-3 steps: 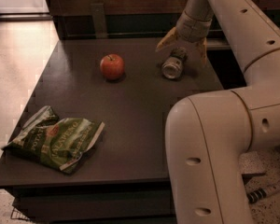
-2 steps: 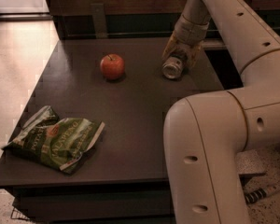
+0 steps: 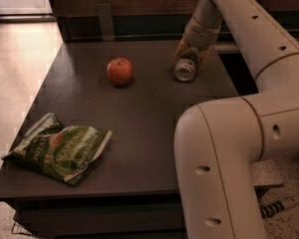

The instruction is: Place 7up can upright

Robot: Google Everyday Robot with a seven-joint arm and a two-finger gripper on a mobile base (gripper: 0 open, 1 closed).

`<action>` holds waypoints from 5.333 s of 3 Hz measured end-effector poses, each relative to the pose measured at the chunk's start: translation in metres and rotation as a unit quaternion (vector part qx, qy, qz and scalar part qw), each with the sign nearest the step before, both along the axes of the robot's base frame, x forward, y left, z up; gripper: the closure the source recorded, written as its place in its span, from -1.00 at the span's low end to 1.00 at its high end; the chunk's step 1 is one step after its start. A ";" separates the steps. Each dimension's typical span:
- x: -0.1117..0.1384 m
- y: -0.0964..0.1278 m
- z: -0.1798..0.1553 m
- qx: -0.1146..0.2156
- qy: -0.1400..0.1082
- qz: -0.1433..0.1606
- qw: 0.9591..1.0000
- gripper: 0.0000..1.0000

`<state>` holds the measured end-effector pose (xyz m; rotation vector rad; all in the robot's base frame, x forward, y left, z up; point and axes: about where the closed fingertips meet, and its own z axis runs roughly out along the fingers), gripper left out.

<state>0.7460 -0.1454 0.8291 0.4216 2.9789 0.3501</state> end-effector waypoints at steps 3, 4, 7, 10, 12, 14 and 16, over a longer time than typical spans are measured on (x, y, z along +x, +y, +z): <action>-0.001 -0.009 0.004 0.011 -0.020 0.001 1.000 1.00; -0.011 -0.024 0.016 0.009 -0.038 0.004 0.999 1.00; -0.047 -0.072 0.117 0.000 -0.258 0.137 0.956 1.00; -0.039 -0.055 0.171 0.031 -0.455 0.333 0.825 1.00; -0.040 -0.052 0.176 0.033 -0.509 0.438 0.741 1.00; -0.038 -0.025 0.158 0.074 -0.547 0.425 0.718 1.00; -0.050 0.013 0.136 0.120 -0.591 0.437 0.667 1.00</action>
Offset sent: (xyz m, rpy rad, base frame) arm -0.0087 -0.0046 0.0031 0.0045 -0.0234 -0.0025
